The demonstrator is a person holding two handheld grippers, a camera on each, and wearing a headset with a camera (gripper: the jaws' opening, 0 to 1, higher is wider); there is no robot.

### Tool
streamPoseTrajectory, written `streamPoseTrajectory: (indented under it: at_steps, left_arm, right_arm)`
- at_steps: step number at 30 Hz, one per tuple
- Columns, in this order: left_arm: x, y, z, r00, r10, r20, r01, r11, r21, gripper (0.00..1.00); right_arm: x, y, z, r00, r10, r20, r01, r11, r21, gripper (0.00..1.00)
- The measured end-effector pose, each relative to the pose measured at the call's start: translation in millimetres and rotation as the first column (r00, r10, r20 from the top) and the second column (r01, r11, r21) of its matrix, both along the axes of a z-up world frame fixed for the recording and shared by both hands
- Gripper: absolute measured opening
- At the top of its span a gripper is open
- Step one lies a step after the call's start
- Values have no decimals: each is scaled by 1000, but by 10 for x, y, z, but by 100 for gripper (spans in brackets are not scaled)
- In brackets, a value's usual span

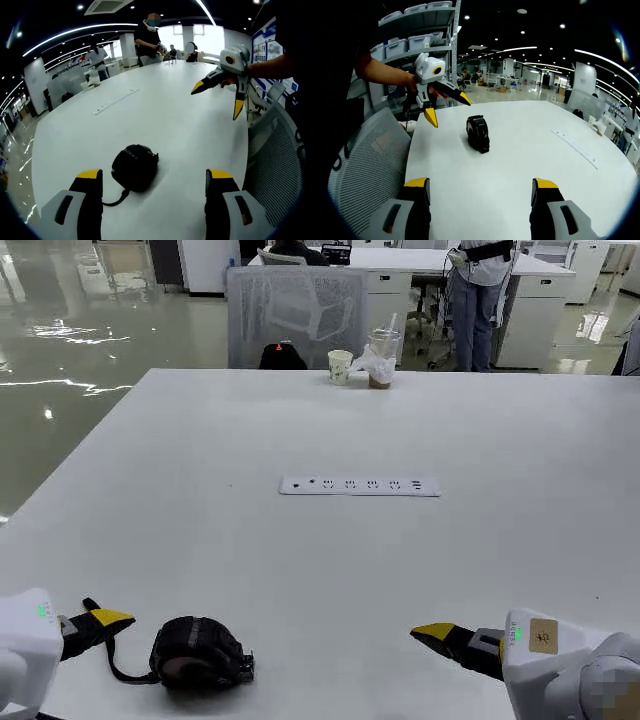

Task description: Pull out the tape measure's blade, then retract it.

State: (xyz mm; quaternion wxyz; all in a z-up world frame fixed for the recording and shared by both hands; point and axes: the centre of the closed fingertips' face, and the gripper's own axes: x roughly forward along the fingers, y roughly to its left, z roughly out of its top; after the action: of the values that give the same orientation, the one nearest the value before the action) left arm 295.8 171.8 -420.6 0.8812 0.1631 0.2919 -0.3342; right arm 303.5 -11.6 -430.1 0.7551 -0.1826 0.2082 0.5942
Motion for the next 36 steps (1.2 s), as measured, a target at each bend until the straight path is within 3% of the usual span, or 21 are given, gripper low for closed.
streamPoseTrajectory:
  at_steps: [18,30,36]
  left_arm:
    - [77,-8,-90,997,-76,-24,77,995,61,69]
    - [221,47,-188,987,-148,-54,153,983,99,61]
    - [267,93,-233,980,-185,-69,193,973,129,56]
  right_arm:
    - [118,196,-82,992,125,31,-124,992,-37,72]
    - [249,323,-129,981,186,51,-183,981,-69,66]
    - [312,416,-75,974,219,56,-215,974,-69,61]
